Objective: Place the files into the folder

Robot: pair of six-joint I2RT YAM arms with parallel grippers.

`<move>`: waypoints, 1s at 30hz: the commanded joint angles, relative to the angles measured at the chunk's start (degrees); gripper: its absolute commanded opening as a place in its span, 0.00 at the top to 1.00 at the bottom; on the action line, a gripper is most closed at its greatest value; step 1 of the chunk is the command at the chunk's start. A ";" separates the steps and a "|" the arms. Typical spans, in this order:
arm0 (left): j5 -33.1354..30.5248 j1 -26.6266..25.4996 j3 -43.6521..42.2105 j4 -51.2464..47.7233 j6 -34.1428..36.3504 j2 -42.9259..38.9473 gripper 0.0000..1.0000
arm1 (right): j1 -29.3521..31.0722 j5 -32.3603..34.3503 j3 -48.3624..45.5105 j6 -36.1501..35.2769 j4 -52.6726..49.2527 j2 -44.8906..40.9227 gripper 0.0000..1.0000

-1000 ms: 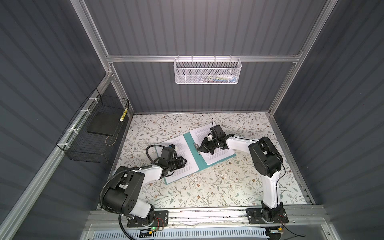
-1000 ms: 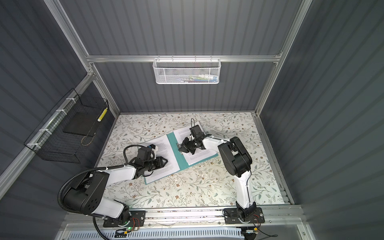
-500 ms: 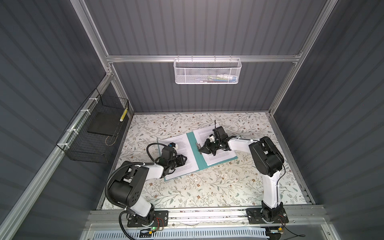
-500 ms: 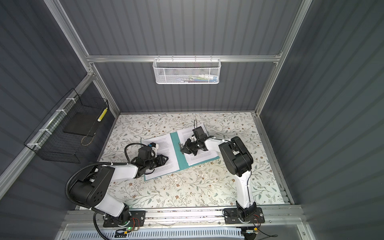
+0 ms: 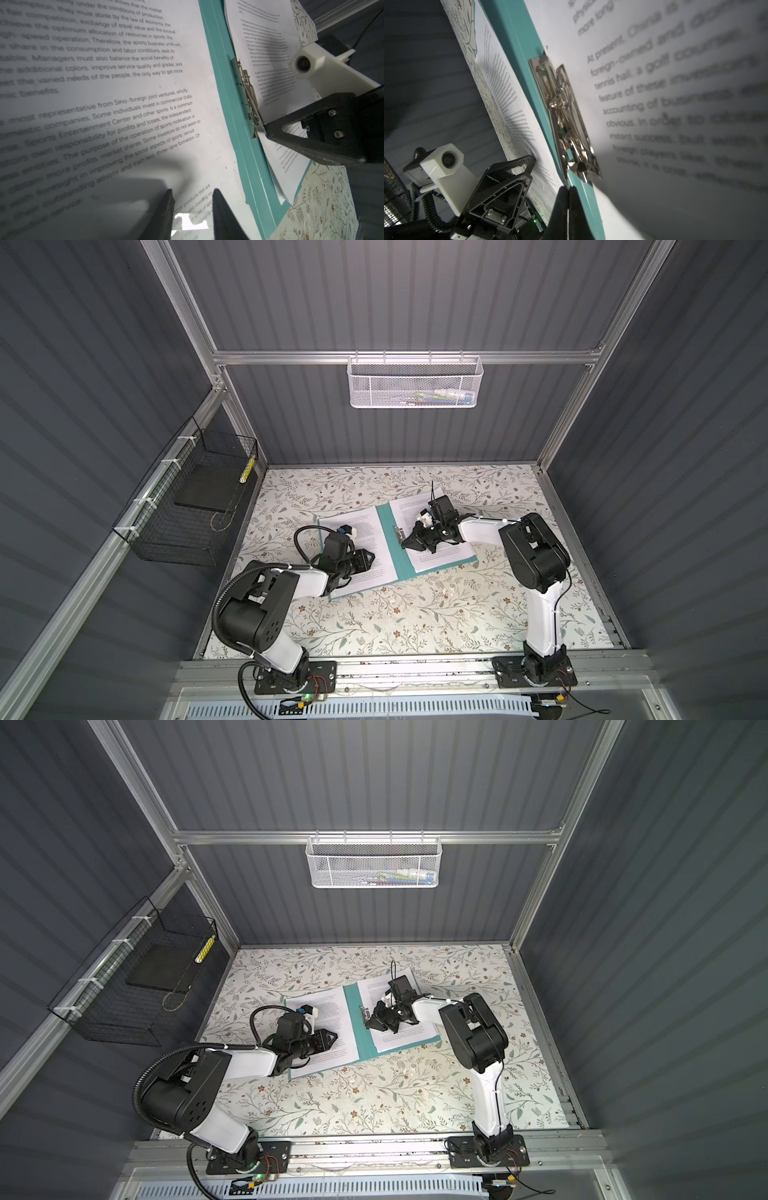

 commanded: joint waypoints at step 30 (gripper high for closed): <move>0.24 0.79 -2.25 -4.74 -1.10 4.98 0.67 | 6.23 8.14 5.61 -2.00 -14.64 9.40 1.00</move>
